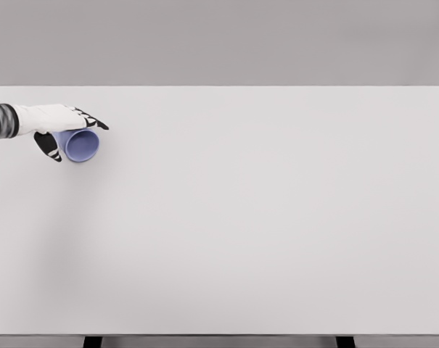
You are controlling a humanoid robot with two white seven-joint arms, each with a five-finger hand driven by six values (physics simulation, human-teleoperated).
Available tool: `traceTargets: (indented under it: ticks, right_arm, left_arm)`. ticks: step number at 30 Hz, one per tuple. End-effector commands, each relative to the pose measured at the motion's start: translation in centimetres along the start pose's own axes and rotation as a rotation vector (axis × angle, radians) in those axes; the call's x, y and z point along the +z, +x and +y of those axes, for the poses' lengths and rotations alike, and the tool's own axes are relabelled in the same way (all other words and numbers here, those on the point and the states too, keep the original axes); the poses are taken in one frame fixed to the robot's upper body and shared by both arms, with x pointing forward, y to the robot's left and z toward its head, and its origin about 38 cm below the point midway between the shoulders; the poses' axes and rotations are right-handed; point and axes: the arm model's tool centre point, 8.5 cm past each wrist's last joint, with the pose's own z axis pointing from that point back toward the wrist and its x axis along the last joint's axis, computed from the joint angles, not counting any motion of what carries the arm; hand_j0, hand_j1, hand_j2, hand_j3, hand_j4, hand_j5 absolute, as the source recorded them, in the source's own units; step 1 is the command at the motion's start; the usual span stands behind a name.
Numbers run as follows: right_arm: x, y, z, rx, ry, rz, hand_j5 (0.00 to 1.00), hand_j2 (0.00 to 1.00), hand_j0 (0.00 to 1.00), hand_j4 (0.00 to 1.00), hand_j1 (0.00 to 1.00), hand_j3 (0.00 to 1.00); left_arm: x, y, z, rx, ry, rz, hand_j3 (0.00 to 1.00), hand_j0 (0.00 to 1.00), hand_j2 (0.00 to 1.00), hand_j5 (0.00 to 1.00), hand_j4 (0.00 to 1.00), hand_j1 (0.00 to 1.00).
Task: Flip the cup with left arm and place it on the table
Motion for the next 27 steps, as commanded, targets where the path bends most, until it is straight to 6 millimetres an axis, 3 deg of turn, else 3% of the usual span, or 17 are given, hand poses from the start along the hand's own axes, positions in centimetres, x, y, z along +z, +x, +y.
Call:
traceTargets:
  ticks: [1,6,10,11,13,15,24,27]
  right_arm:
    - [0.0,0.0,0.0,0.000,0.000,0.000,1.00,1.00,1.00,1.00,1.00,1.00]
    - [0.0,0.0,0.0,0.000,0.000,0.000,1.00,1.00,1.00,1.00,1.00,1.00]
    - [0.0,0.1,0.0,0.000,0.000,-0.002,1.00,1.00,1.00,1.00,1.00,1.00]
    - [0.0,0.0,0.0,0.000,0.000,0.000,1.00,1.00,1.00,1.00,1.00,1.00]
    - [0.0,0.0,0.0,0.000,0.000,0.000,1.00,1.00,1.00,1.00,1.00,1.00]
    - [0.0,0.0,0.0,0.000,0.000,0.000,1.00,1.00,1.00,1.00,1.00,1.00]
    - [0.0,0.0,0.0,0.000,0.000,0.000,1.00,1.00,1.00,1.00,1.00,1.00]
    - [0.0,0.0,0.0,0.000,0.000,0.000,1.00,1.00,1.00,1.00,1.00,1.00]
  left_arm:
    - [0.0,0.0,0.0,0.003,0.003,0.001,1.00,1.00,1.00,1.00,1.00,1.00]
    - [0.0,0.0,0.0,0.005,0.003,0.001,0.97,0.97,0.97,0.97,0.97,0.97]
    - [0.0,-0.1,-0.1,0.005,0.001,0.002,0.78,0.78,0.78,0.78,0.78,0.78]
    - [0.1,-0.2,-0.2,0.006,0.000,0.005,0.67,0.67,0.67,0.67,0.67,0.67]
    - [0.2,-0.2,-0.3,0.007,-0.001,0.006,0.62,0.62,0.62,0.62,0.62,0.62]
    - [0.2,-0.3,-0.5,0.009,-0.005,0.008,0.49,0.49,0.49,0.49,0.49,0.49]
    - [0.3,-0.5,-0.5,0.029,0.010,0.010,0.35,0.35,0.35,0.35,0.35,0.35]
    - [0.6,-0.2,0.8,0.090,0.072,-0.036,0.35,0.35,0.35,0.35,0.35,0.35]
